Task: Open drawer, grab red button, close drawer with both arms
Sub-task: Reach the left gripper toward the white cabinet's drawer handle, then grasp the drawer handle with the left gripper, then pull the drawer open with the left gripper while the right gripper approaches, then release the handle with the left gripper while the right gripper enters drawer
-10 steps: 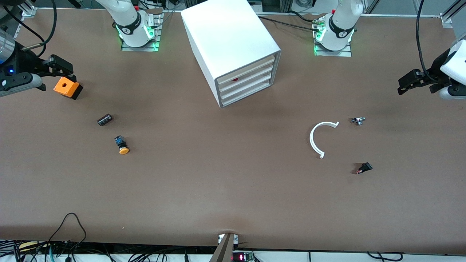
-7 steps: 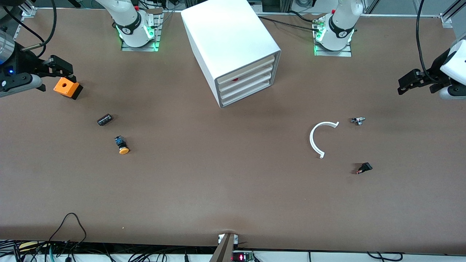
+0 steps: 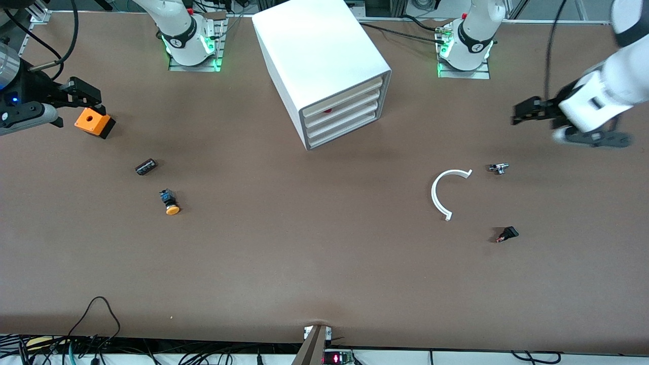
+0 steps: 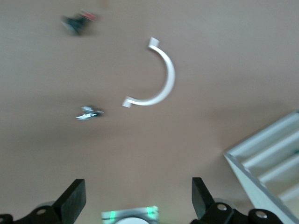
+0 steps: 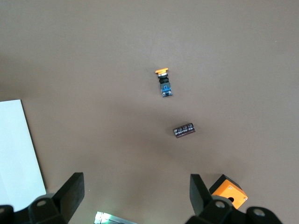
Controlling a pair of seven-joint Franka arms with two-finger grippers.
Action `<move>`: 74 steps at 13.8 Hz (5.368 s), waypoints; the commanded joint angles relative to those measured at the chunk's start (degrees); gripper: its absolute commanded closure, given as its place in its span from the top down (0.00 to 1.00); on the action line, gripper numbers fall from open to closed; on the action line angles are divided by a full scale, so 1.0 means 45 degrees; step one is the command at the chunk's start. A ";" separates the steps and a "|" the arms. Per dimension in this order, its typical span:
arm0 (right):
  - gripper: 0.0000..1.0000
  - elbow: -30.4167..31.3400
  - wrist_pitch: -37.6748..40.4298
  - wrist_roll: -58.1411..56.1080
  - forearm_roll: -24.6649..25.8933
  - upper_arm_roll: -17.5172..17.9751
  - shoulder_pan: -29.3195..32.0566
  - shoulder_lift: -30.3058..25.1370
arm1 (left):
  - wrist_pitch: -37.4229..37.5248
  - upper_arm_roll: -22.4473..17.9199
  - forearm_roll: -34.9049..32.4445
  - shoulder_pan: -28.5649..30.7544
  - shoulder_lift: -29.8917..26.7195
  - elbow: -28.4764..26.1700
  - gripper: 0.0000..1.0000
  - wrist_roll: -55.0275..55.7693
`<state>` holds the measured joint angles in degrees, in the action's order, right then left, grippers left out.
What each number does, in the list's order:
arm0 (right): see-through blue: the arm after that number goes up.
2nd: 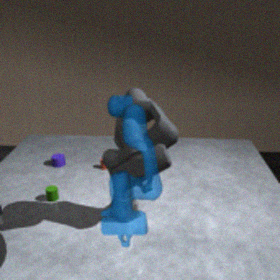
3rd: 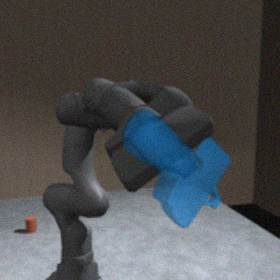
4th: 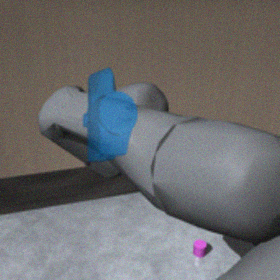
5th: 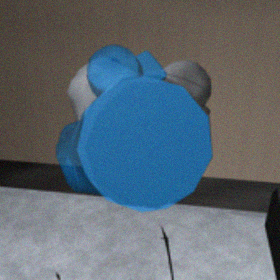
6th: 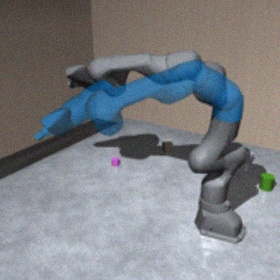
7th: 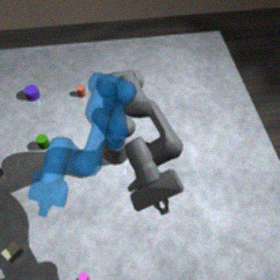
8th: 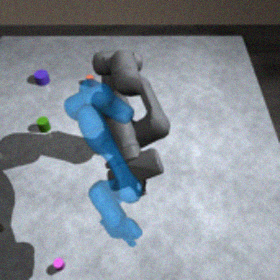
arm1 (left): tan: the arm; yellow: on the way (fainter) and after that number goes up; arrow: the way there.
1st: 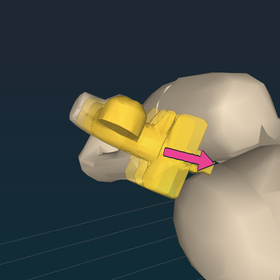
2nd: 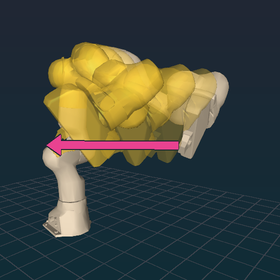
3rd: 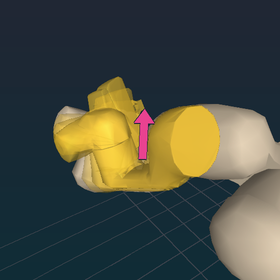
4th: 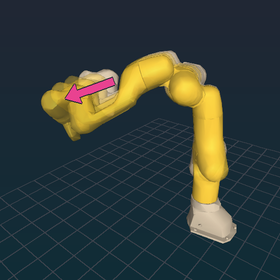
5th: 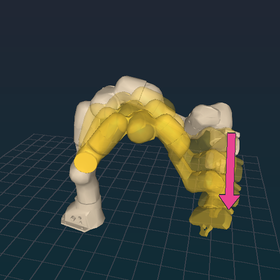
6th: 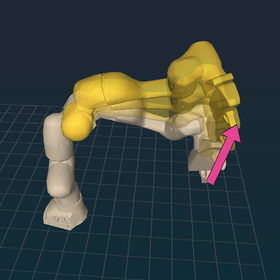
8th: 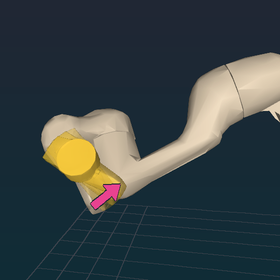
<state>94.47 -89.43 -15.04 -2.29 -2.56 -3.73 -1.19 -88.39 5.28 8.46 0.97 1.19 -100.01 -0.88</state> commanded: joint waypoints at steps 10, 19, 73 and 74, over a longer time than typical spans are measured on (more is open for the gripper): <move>1.00 -0.0309 0.0108 0.0160 -0.0233 0.0060 0.0146 0.0128 | 0.0639 0.1226 0.7178 -0.0001 0.6410 -0.0001 0.93 -0.8704; 1.00 -0.0309 0.0089 0.0160 -0.0213 0.0060 0.0146 0.0128 | 0.0502 0.2947 1.1123 -0.0915 0.9090 -0.0782 0.53 -1.0856; 0.99 -0.5544 -0.3773 1.1245 -0.1386 0.0158 -0.7818 0.7020 | 0.2060 0.2849 0.2057 0.1444 0.7490 0.5734 1.00 -0.0194; 0.99 -0.5621 -0.4146 1.2007 -0.1366 0.0158 -0.8248 0.7293 | 0.2258 0.2869 0.1080 0.1444 0.7161 0.5953 1.00 -0.0330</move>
<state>72.26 -106.22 33.17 -7.69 -1.10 -37.54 28.43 -81.16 17.94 20.37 7.94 34.17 -77.31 -2.63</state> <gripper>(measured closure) 0.004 0.000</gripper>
